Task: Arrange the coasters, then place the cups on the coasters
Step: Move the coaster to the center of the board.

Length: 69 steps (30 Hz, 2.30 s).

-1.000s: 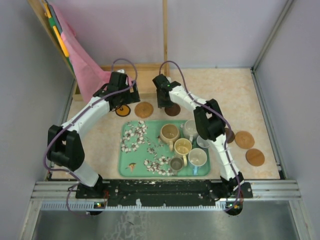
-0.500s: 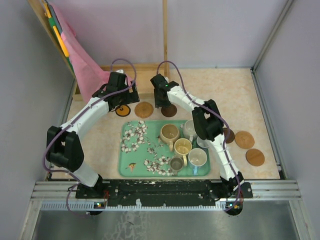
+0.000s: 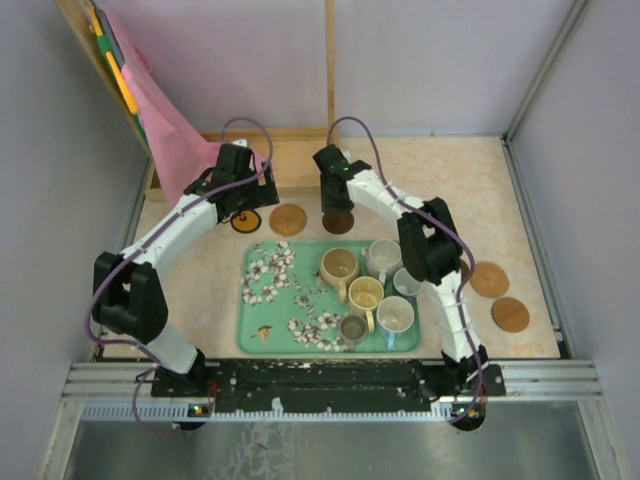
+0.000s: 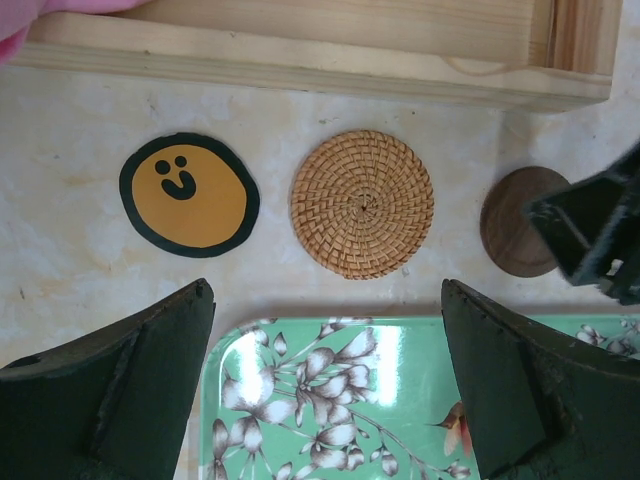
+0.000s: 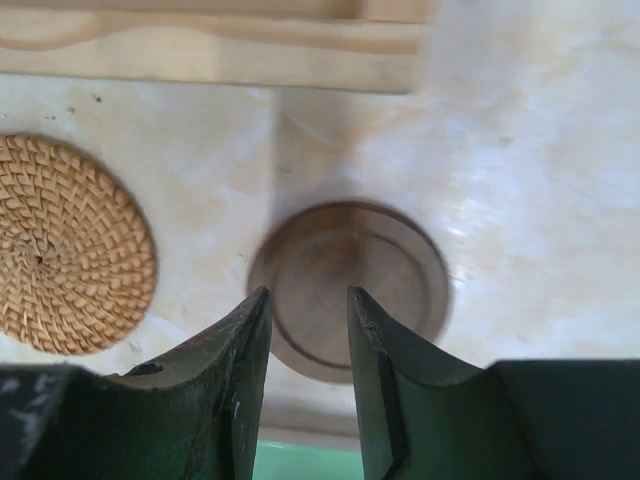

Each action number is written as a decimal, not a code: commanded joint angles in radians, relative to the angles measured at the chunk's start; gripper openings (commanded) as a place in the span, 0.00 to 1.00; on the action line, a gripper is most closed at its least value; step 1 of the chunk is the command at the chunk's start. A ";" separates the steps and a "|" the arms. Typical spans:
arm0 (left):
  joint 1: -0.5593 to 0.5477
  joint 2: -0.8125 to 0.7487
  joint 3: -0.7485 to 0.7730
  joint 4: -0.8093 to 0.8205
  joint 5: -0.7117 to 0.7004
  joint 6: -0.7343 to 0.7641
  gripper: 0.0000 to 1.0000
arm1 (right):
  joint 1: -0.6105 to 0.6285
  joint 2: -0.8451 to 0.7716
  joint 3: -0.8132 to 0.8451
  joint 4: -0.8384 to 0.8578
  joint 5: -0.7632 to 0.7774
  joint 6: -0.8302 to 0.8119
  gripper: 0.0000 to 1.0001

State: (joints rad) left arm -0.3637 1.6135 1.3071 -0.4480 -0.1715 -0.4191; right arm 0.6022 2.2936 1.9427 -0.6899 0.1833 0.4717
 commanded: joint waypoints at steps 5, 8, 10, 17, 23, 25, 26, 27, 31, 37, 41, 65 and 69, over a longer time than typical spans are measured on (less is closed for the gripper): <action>0.004 -0.019 0.003 0.017 0.038 0.006 1.00 | -0.115 -0.343 -0.187 0.077 0.076 -0.014 0.37; 0.003 -0.012 0.009 0.021 0.067 0.014 1.00 | -0.157 -0.444 -0.312 0.098 0.086 -0.015 0.37; 0.002 -0.005 0.012 0.022 0.083 0.012 1.00 | -0.186 -0.511 -0.408 0.109 0.089 -0.008 0.38; -0.004 0.012 0.011 0.023 0.105 0.006 1.00 | -0.290 -0.762 -0.725 0.116 0.114 0.020 0.38; -0.016 0.019 0.012 0.031 0.112 0.005 1.00 | -0.361 -0.920 -0.941 0.089 0.111 0.073 0.37; -0.021 0.021 0.014 0.031 0.116 0.005 1.00 | -0.388 -0.954 -1.000 0.090 0.097 0.089 0.37; -0.024 0.023 0.015 0.031 0.118 0.004 1.00 | -0.404 -0.966 -1.025 0.094 0.088 0.094 0.37; -0.026 0.025 0.015 0.032 0.118 0.003 1.00 | -0.417 -0.974 -1.044 0.095 0.078 0.101 0.37; -0.036 0.029 0.016 0.031 0.120 0.000 1.00 | -0.476 -0.976 -1.093 0.105 0.047 0.110 0.37; -0.045 0.023 0.012 0.029 0.119 -0.004 1.00 | -0.558 -0.938 -1.149 0.165 0.005 0.111 0.36; -0.045 0.017 0.009 0.021 0.114 -0.003 1.00 | -0.571 -0.889 -1.144 0.191 0.014 0.115 0.36; -0.043 0.010 0.016 0.006 0.066 0.018 1.00 | -0.544 -0.586 -1.000 0.282 -0.053 0.121 0.35; -0.044 0.013 0.020 0.002 0.060 0.019 1.00 | -0.512 -0.529 -0.950 0.292 -0.069 0.128 0.35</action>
State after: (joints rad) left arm -0.4042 1.6329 1.3075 -0.4454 -0.0971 -0.4110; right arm 0.0460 1.6638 0.9802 -0.4404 0.1730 0.5709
